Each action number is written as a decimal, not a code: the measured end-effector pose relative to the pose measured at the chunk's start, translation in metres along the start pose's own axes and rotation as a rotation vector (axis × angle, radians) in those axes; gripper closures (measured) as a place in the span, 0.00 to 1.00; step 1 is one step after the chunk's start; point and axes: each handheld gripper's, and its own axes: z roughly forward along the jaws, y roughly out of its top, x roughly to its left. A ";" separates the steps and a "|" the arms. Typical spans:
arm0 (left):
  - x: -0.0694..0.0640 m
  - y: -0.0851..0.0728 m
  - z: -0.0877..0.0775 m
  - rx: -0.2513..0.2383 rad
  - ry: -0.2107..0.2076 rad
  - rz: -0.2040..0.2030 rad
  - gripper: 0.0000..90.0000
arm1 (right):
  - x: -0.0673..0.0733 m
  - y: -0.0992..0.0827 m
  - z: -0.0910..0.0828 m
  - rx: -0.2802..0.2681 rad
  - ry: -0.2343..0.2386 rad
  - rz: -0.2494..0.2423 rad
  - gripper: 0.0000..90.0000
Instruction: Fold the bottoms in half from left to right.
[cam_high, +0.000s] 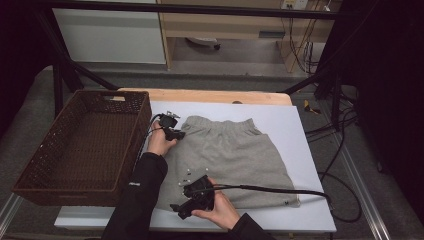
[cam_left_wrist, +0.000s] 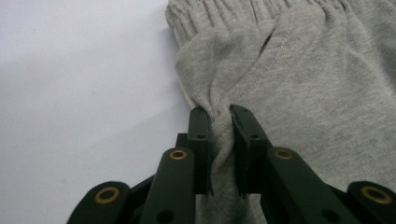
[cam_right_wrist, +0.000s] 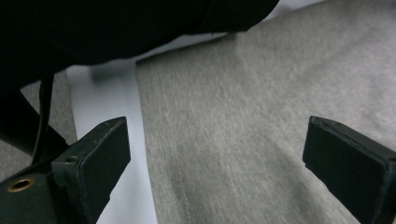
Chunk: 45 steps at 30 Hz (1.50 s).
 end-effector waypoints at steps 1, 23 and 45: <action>0.000 0.000 0.000 0.001 0.000 0.000 0.87 | 0.001 0.000 0.001 0.007 0.001 -0.008 0.10; 0.000 0.000 0.000 -0.002 0.001 -0.002 0.87 | 0.023 0.007 0.029 0.065 0.045 -0.120 0.40; 0.000 -0.001 0.000 -0.003 0.000 -0.002 0.87 | 0.017 0.009 0.030 0.089 0.027 -0.172 0.69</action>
